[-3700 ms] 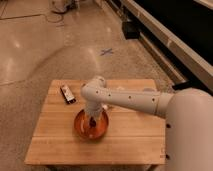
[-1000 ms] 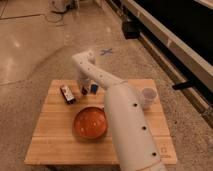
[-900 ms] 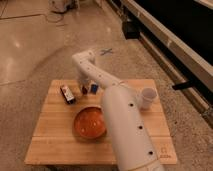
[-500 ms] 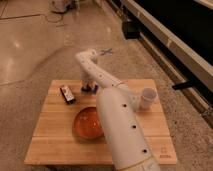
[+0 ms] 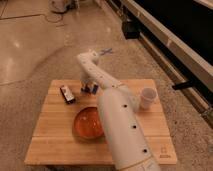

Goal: Place the pepper on the white sponge

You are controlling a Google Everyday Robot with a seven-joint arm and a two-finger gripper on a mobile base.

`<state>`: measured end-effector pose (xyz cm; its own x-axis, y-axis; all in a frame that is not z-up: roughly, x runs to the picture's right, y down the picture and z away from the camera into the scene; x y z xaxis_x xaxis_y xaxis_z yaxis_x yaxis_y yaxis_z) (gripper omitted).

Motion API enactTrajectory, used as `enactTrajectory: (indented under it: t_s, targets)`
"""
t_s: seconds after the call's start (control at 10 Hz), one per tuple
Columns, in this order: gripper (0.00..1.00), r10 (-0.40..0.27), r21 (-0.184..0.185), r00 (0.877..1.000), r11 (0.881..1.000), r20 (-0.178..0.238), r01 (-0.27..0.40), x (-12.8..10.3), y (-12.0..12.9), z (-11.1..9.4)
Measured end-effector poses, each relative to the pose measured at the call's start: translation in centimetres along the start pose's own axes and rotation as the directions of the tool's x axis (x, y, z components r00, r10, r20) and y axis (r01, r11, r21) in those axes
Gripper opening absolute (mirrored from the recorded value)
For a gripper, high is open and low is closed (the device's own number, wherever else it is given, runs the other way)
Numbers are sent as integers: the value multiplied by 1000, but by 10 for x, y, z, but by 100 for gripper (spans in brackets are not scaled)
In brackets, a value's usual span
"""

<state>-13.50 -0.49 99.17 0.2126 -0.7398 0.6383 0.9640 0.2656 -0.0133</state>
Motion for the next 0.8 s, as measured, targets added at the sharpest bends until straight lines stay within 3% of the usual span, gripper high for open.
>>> enactTrajectory:
  t_s: [0.2,0.3,0.5,0.8]
  targets:
    - [68,-14,18,1000,1000,6,14,-4,-7,1]
    - [73,-16,23,1000,1000,4,16,-3,-7,0]
    - [74,-19,23,1000,1000,-6,19,0,-2,-3]
    - [74,-33,6,998,999,-53,33,8,8,-21]
